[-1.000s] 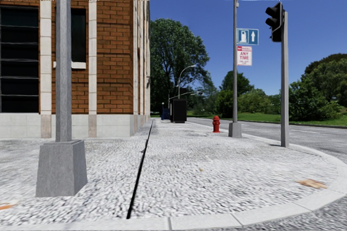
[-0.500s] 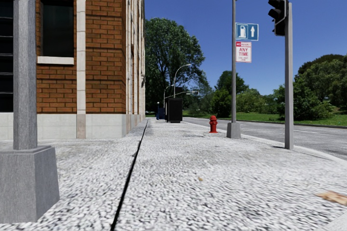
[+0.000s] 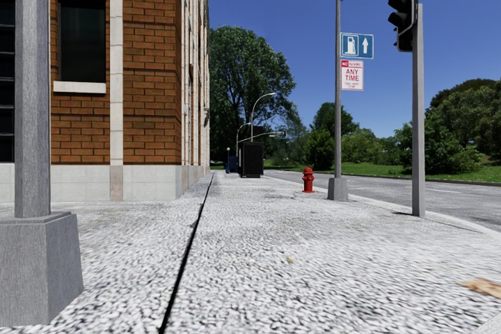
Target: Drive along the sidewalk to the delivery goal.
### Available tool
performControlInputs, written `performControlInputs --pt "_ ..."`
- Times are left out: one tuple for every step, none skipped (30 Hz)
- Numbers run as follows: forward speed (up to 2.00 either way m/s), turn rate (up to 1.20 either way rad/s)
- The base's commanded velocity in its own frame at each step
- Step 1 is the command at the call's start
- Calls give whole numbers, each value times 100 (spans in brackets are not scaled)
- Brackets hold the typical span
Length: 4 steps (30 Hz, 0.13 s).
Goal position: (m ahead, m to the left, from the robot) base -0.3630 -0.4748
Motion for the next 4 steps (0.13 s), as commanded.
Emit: performControlInputs --pt "0 0" --pt "0 0" --pt "0 0" --pt "0 0"
